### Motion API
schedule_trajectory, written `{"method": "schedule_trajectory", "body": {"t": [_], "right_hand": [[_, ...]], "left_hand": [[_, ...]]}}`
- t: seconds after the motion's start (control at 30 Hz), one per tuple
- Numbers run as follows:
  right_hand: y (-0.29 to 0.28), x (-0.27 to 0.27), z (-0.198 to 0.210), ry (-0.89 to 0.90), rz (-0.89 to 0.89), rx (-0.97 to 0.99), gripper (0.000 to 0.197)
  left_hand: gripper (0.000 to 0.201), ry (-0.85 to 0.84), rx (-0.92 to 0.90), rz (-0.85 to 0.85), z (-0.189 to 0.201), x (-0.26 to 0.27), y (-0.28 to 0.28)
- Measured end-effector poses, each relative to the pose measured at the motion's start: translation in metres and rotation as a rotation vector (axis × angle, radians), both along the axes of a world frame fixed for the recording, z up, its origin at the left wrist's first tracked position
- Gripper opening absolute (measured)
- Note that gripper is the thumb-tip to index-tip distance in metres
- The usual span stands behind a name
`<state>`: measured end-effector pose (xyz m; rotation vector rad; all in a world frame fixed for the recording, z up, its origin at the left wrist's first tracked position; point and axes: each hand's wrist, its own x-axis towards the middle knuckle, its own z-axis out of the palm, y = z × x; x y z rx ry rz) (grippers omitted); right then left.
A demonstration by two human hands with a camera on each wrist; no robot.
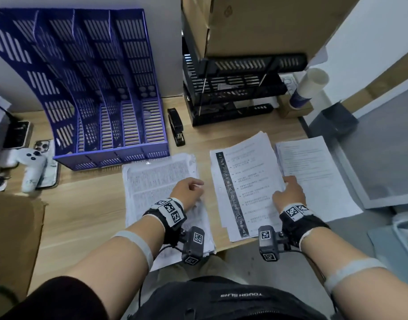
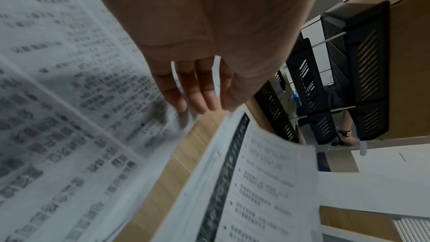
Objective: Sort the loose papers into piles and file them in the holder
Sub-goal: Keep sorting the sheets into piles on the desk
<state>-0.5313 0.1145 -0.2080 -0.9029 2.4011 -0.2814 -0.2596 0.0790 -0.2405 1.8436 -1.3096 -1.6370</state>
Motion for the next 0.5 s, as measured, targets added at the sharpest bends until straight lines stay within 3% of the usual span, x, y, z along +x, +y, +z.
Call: {"method": "schedule_trajectory", "body": {"t": [0.1,0.17,0.27,0.37,0.5], "right_hand": [[-0.001,0.005,0.000,0.149,-0.003,-0.030,0.049],[-0.001,0.025,-0.004,0.000,0.087,-0.093,0.035],[0.007,0.072,-0.016,-0.364,0.327,0.017,0.012],[0.014,0.118,-0.029,-0.489,0.485,0.142,0.013],[0.017,0.149,-0.041,-0.372,0.546,0.134,0.013]], "left_hand": [[0.018,-0.148,-0.076,0.062,-0.002,0.011,-0.004],[0.026,-0.340,-0.115,0.126,-0.005,0.029,-0.003],[0.047,-0.563,-0.046,0.256,-0.007,0.062,0.009],[0.060,-0.627,0.008,0.297,-0.010,0.090,0.023],[0.055,-0.584,-0.002,0.278,-0.013,0.113,0.036]]}}
